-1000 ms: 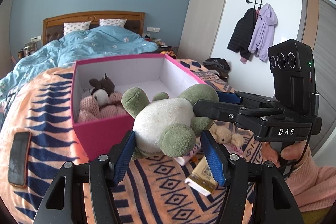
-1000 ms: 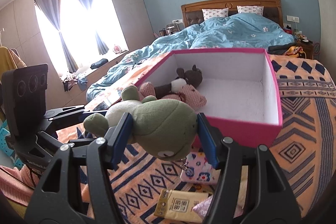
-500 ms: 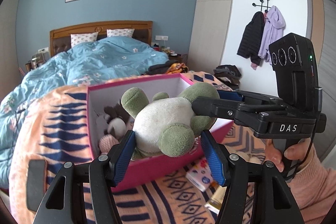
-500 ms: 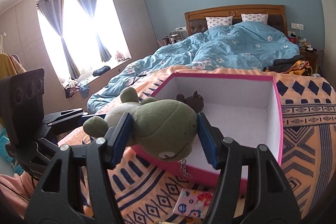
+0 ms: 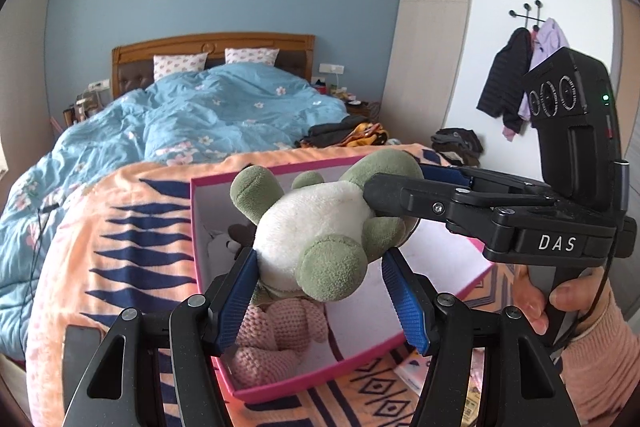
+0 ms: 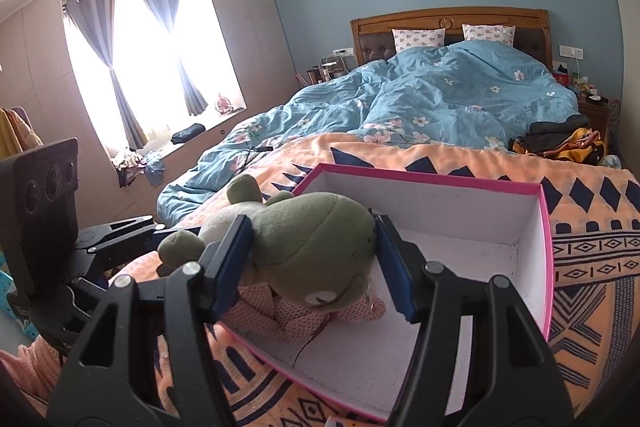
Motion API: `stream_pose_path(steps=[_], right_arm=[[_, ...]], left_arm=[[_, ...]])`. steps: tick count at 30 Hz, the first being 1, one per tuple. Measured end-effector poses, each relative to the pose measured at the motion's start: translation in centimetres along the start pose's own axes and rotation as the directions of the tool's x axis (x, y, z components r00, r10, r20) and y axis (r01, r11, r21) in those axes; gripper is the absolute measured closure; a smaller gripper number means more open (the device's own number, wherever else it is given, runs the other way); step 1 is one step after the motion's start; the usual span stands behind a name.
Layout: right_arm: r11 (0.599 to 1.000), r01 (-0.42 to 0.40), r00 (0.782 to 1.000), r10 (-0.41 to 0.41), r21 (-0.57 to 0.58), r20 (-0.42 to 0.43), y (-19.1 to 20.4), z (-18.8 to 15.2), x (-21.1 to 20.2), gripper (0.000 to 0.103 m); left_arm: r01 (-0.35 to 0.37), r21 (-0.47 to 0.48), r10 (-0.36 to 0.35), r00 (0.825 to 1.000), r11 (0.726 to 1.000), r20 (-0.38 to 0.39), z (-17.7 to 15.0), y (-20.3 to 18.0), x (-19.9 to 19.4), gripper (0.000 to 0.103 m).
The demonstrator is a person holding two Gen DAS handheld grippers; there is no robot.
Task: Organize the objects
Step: 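Lower the frog into the box and open the left tool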
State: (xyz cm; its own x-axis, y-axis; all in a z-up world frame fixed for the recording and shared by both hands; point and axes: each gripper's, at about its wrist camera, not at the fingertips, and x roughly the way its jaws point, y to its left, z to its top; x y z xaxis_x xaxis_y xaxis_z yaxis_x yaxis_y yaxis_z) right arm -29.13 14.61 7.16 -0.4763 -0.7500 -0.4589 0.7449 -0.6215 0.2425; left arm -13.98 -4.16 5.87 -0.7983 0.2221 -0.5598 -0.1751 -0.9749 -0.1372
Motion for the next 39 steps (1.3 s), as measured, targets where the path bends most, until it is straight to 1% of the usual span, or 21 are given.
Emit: stream_pose_path(steps=[3, 6, 11, 14, 16, 18, 20, 23, 25, 29, 36, 39], right_arm=[[1.0, 0.011, 1.0, -0.011, -0.006, -0.026, -0.1, 0.2, 1.4, 0.038], [1.0, 0.004, 0.998, -0.004, 0.005, -0.071, -0.7, 0.4, 3.2, 0.038], [1.0, 0.005, 0.992, -0.003, 0.019, -0.129, -1.1, 0.8, 5.9, 0.038], [0.999, 0.03, 0.982, -0.027, 0.016, -0.185, -1.0, 0.9, 7.9, 0.038], [0.999, 0.053, 0.971, -0.05, 0.004, -0.233, -0.7, 0.8, 9.2, 0.038], [0.997, 0.076, 0.964, -0.074, -0.002, -0.255, -0.6, 0.4, 9.8, 0.038], [0.998, 0.067, 0.964, -0.063, 0.009, -0.258, -0.8, 0.1, 9.8, 0.036], [0.997, 0.074, 0.965, -0.067, 0.017, -0.255, -1.3, -0.4, 9.2, 0.036], [0.996, 0.082, 0.966, -0.074, 0.023, -0.25, -1.6, -0.6, 8.7, 0.036], [0.996, 0.076, 0.968, -0.063, 0.045, -0.245, -2.2, -1.0, 7.7, 0.036], [0.996, 0.035, 0.981, -0.018, 0.082, -0.196, -2.2, -2.1, 4.9, 0.036], [0.996, 0.018, 0.986, -0.004, 0.086, -0.166, -2.0, -2.6, 3.3, 0.036]], left_arm=[[-0.022, -0.01, 0.022, 0.999, 1.0, -0.026, -0.1, 0.7, 1.3, 0.038], [-0.048, -0.023, 0.047, 0.997, 0.999, -0.053, -0.3, 1.5, 2.4, 0.038], [-0.103, -0.047, 0.098, 0.991, 0.994, -0.096, -0.7, 2.8, 4.0, 0.038], [-0.139, -0.035, 0.134, 0.984, 0.99, -0.113, -1.0, 2.8, 4.6, 0.038], [-0.166, -0.018, 0.163, 0.98, 0.986, -0.112, -1.1, 2.6, 4.7, 0.038], [-0.175, -0.005, 0.173, 0.979, 0.985, -0.109, -1.2, 2.3, 4.6, 0.038], [-0.184, 0.009, 0.184, 0.977, 0.983, -0.104, -1.3, 2.1, 4.5, 0.038], [-0.194, 0.021, 0.195, 0.976, 0.981, -0.101, -1.5, 1.9, 4.4, 0.038], [-0.198, 0.019, 0.199, 0.975, 0.98, -0.096, -1.5, 1.9, 4.3, 0.038], [-0.201, 0.002, 0.201, 0.977, 0.98, -0.073, -1.6, 1.9, 3.7, 0.038], [-0.183, -0.038, 0.183, 0.983, 0.982, -0.017, -2.2, 2.0, 1.5, 0.026], [-0.164, -0.044, 0.166, 0.986, 0.985, 0.027, -2.6, 1.4, -0.1, 0.02]])
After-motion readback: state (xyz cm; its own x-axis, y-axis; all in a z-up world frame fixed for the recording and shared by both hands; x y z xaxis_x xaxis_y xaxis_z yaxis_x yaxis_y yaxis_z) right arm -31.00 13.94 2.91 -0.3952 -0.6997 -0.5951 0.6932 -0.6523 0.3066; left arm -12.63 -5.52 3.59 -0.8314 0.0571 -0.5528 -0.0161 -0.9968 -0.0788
